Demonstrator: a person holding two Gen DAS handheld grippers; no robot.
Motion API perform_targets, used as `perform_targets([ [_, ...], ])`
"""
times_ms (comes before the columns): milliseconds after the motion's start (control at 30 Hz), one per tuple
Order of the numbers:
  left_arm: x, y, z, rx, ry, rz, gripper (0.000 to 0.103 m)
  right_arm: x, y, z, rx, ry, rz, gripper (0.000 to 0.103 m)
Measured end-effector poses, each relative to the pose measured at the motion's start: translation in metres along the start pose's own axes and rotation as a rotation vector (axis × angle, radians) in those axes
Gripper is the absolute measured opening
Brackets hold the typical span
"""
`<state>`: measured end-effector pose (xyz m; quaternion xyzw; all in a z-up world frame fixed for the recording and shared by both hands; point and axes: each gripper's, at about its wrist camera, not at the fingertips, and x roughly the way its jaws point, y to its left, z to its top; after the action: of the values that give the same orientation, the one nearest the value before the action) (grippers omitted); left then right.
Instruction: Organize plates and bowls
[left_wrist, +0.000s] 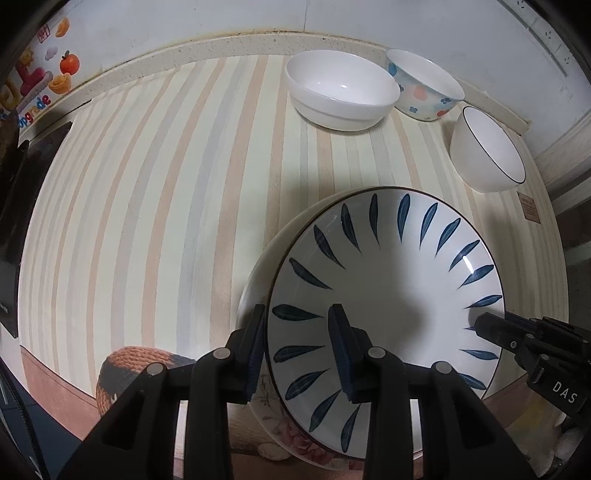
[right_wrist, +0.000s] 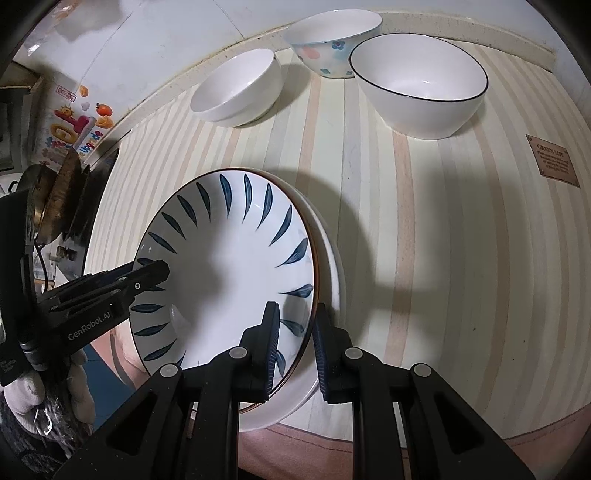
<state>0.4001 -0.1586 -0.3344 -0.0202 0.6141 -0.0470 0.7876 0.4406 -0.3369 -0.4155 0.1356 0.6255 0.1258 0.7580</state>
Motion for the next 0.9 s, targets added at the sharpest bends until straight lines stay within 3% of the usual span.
perform_targets([
  [667,-0.001,0.006,-0.01,-0.055,0.029,-0.01,0.031,-0.006,-0.008,0.003,0.05,0.025,0.041,0.022],
  [900,-0.044,0.007,-0.023,-0.056,-0.035,0.001,0.031,-0.039,0.005,-0.007,0.039,-0.014,-0.013,0.022],
])
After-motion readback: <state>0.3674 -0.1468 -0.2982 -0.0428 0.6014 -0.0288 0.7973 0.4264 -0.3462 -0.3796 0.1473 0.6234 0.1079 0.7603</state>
